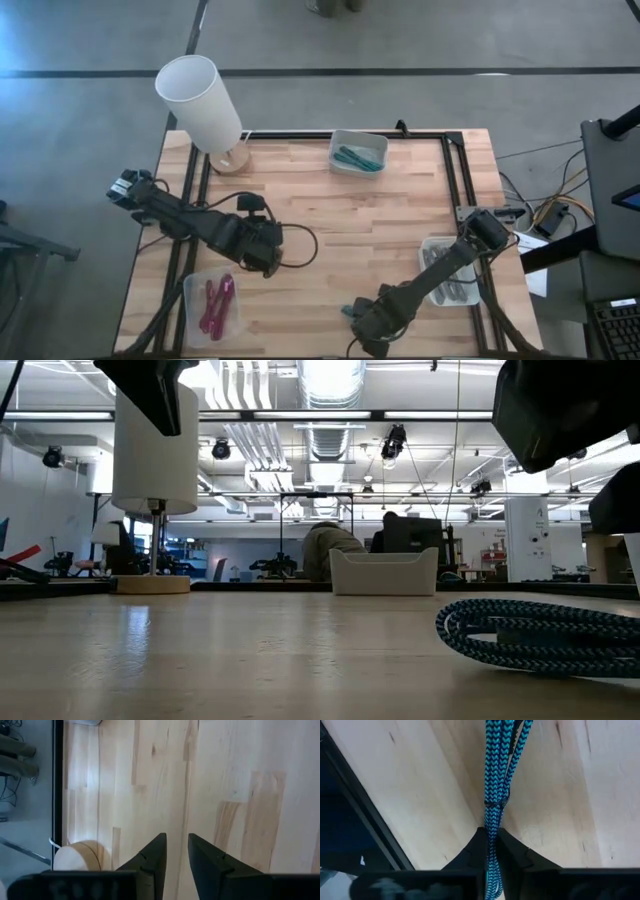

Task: Pick & Place USB Port
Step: Put the blue striped charger cable into the gray bin

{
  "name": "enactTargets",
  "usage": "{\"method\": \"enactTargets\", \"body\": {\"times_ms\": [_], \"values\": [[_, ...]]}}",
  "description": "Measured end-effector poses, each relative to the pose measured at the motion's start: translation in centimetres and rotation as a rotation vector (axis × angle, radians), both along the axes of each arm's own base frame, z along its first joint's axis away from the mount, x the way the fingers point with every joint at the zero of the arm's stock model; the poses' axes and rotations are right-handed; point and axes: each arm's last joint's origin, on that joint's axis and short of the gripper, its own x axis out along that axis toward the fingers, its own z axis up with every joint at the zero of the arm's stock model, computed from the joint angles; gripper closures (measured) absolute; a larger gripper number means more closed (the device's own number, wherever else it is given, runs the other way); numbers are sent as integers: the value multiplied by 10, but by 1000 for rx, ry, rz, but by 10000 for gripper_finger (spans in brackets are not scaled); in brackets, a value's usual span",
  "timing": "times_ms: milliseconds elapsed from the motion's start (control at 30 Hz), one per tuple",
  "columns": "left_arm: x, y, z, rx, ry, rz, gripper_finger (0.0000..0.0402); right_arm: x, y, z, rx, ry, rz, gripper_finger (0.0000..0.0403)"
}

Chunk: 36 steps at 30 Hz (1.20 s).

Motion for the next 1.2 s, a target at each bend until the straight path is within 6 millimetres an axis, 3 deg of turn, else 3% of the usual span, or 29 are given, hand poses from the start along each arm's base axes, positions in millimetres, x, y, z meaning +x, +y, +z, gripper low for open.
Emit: {"method": "enactTargets", "body": {"times_ms": [133,333,600,733,967,1200], "values": [[0,0,0,-2,-5,0,312,3,-8,12,-9,-39,-21,387],[3,-1,-4,-11,-25,-4,312,6,-38,55,-79,-147,-11,388],[5,-2,-10,-13,-37,-11,312,-3,-105,110,-422,-271,8,389],[10,-4,-10,6,-96,-22,312,1,-142,131,-514,-320,56,389],[25,-8,-9,16,-215,-120,312,14,-217,139,-635,-266,180,390],[33,-4,-24,-32,-223,-170,312,14,-298,135,-693,-148,202,390]]}}
